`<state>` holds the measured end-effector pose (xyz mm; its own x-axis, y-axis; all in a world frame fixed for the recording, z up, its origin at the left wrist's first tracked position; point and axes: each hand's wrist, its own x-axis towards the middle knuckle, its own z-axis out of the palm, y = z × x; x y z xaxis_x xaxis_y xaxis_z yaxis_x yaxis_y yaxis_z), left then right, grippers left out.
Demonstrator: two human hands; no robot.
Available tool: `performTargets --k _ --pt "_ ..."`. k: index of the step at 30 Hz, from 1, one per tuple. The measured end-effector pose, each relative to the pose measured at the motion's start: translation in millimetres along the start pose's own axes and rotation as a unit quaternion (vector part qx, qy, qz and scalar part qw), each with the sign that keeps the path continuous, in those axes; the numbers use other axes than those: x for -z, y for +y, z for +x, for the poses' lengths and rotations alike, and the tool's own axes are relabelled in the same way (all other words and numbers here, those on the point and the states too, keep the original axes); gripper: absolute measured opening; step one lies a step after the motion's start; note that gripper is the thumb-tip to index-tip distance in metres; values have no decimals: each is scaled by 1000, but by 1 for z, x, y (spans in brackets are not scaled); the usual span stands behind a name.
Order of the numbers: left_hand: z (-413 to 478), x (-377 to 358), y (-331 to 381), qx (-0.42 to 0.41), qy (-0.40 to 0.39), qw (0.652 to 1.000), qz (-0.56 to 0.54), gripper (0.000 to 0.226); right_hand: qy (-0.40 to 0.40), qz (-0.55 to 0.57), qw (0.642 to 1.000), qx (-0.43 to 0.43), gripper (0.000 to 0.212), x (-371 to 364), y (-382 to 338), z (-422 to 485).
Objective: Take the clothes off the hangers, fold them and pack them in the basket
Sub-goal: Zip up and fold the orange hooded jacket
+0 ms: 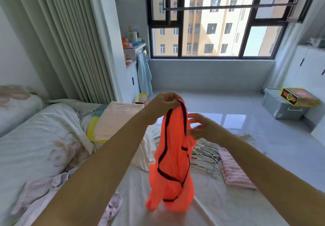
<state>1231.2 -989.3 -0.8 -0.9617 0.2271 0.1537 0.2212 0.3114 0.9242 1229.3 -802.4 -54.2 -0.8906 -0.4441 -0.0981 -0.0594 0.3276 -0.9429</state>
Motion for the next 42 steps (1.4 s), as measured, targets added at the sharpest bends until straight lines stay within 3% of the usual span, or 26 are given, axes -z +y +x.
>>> performTargets --k 2,5,9,12,14,16,17,20,23,28,30,33,35,39,42 --pt "2 -3 7 -15 -17 1000 3 24 0 -9 1000 17 46 -10 -4 7" --pt "4 -1 6 -25 -4 999 31 23 59 -9 997 54 11 -14 -14 17" --pt "-9 5 -25 -9 24 998 52 20 195 -50 968 147 24 -7 -27 29" --pt "-31 2 -65 121 -18 992 -12 47 197 -28 964 177 33 1 -44 25" --pt "-41 -9 -92 239 32 970 -23 73 188 -18 963 190 31 5 -57 20" --pt "-44 -24 -113 331 53 941 -49 77 171 -15 966 195 29 6 -67 14" --pt "-41 -31 -118 337 24 936 -96 74 156 -15 969 193 27 5 -69 12" --pt "-17 -49 -111 297 -59 917 -260 73 99 -40 975 193 28 4 -74 0" --pt "5 -58 -84 273 -79 931 -227 28 58 -95 976 185 31 8 -66 -5" --pt "34 -42 -41 96 -41 976 -193 12 -56 -88 993 53 25 34 -29 -21" --pt "41 -32 -21 30 -32 985 -167 15 -18 -38 999 33 29 46 -18 -27" --pt "45 -28 6 -35 -40 991 -124 19 176 -86 978 77 57 57 -8 -12" --pt "43 -32 20 -62 -64 992 -88 21 160 -119 977 77 64 54 -6 4" --pt "38 -20 32 -81 -25 994 -71 20 117 -220 968 -1 23 49 -6 25" --pt "30 7 23 -84 1 995 -60 23 166 -356 919 -29 9 67 -13 26"
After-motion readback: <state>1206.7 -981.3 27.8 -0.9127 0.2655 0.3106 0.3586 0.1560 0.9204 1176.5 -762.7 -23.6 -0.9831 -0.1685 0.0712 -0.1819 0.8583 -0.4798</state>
